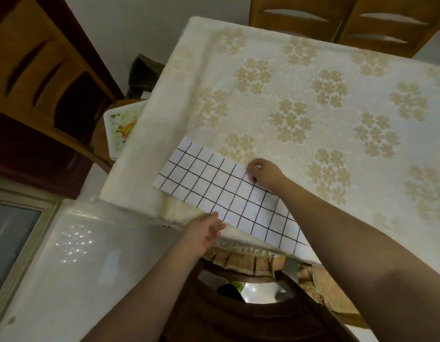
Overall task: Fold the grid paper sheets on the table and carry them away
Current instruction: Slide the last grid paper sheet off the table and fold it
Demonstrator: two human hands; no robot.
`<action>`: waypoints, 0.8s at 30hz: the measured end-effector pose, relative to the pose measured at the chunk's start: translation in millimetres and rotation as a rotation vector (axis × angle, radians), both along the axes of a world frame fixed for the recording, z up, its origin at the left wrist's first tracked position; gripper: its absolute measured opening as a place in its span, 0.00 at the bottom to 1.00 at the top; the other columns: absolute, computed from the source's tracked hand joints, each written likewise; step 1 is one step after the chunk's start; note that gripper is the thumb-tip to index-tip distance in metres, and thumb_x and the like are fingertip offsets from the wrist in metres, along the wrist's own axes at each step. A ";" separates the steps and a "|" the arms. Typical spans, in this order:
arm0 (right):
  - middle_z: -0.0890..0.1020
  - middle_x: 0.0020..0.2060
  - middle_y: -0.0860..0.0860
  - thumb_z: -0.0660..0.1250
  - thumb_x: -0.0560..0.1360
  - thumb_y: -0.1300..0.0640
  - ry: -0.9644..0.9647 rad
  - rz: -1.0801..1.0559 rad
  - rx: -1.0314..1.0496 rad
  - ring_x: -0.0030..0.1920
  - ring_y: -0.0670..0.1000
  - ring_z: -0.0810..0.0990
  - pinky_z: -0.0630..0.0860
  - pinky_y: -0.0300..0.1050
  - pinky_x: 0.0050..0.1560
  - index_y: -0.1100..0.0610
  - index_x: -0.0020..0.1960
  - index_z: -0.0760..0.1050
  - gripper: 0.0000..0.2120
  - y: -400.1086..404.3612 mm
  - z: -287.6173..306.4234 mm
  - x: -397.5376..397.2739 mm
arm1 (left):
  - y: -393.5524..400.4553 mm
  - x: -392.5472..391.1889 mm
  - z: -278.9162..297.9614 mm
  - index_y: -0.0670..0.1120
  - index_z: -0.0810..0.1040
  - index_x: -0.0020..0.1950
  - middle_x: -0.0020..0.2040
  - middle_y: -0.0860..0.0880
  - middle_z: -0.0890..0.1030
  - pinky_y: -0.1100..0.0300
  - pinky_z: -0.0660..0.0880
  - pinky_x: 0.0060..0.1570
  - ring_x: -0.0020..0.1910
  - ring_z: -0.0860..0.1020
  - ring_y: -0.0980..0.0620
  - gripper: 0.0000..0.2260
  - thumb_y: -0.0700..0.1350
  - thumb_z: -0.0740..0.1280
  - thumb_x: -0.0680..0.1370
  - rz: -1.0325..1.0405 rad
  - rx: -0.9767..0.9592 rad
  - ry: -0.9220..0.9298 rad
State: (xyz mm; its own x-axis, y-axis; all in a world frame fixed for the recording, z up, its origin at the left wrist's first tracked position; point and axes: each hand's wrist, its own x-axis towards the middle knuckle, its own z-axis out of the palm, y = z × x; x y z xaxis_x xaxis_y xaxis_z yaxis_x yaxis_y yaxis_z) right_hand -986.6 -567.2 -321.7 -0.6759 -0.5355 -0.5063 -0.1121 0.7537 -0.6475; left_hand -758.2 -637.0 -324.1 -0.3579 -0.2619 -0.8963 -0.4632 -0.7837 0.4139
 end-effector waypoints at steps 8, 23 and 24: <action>0.81 0.37 0.53 0.66 0.76 0.41 0.056 0.186 0.181 0.40 0.53 0.78 0.73 0.44 0.45 0.58 0.45 0.77 0.19 -19.5 -4.6 -18.4 | 2.1 2.3 -9.8 0.42 0.75 0.48 0.46 0.44 0.83 0.63 0.76 0.31 0.41 0.83 0.54 0.05 0.40 0.70 0.77 0.022 -0.042 0.024; 0.66 0.26 0.53 0.71 0.71 0.40 -0.277 0.136 0.223 0.25 0.50 0.62 0.61 0.40 0.28 0.57 0.36 0.67 0.23 -11.7 16.7 -7.9 | -6.8 21.9 6.0 0.43 0.74 0.50 0.42 0.44 0.80 0.60 0.77 0.30 0.43 0.82 0.49 0.02 0.40 0.66 0.80 0.079 -0.024 0.087; 0.67 0.27 0.53 0.72 0.71 0.41 -0.300 0.099 0.177 0.25 0.50 0.62 0.60 0.40 0.27 0.58 0.39 0.69 0.21 -8.7 18.6 -7.9 | -8.2 23.3 8.0 0.43 0.74 0.49 0.42 0.45 0.80 0.60 0.77 0.31 0.42 0.82 0.49 0.02 0.40 0.66 0.79 0.083 -0.031 0.092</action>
